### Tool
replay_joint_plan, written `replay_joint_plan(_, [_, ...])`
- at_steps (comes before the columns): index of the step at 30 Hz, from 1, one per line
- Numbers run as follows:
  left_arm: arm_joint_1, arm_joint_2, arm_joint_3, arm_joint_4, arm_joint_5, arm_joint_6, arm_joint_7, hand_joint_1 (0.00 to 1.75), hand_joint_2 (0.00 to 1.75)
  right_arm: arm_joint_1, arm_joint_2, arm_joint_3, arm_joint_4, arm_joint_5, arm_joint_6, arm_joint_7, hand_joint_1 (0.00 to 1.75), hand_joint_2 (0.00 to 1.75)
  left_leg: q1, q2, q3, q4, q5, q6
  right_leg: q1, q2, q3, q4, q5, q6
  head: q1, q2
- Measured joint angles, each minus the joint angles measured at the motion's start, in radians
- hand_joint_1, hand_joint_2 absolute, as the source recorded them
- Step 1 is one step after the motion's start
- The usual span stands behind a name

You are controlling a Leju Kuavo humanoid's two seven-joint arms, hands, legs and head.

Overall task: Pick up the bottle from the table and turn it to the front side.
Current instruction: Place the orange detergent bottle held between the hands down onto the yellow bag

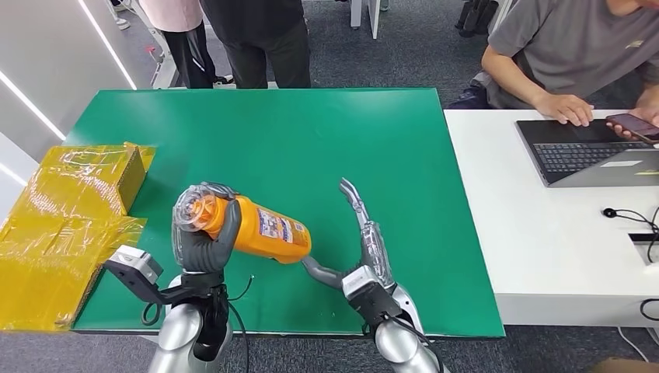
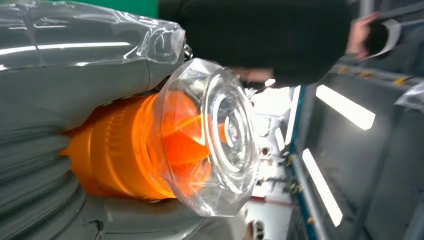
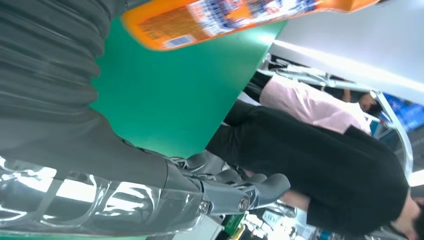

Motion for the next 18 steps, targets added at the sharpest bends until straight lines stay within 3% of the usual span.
replay_joint_plan(8, [-0.077, 0.061, 0.003, -0.038, -0.217, 0.232, 0.006, 1.75, 1.75, -0.001, -0.004, 0.002, -0.014, -0.056, -0.011, -0.03, 0.0, 1.75, 0.0, 0.0, 0.0, 0.0, 0.0, 0.0, 0.0, 0.0, 0.0, 0.001, 0.0, 0.0, 0.0, 0.0])
replay_joint_plan(13, [-0.151, 0.113, 0.003, -0.034, -0.473, 0.381, 0.086, 1.75, 1.75, -0.019, -0.005, 0.012, -0.014, -0.102, -0.021, -0.059, 0.0, 1.75, 0.0, 0.0, 0.0, 0.0, 0.001, 0.0, 0.0, -0.001, 0.0, 0.001, 0.0, 0.0, 0.0, 0.0])
replay_joint_plan(18, [-0.233, 0.152, 0.004, 0.007, -0.631, 0.437, 0.156, 1.75, 1.75, -0.031, -0.005, 0.018, -0.012, -0.111, -0.029, -0.068, 0.0, 1.75, 0.0, 0.0, 0.0, 0.0, 0.001, 0.0, 0.0, 0.0, 0.0, 0.001, 0.0, 0.0, 0.0, 0.0])
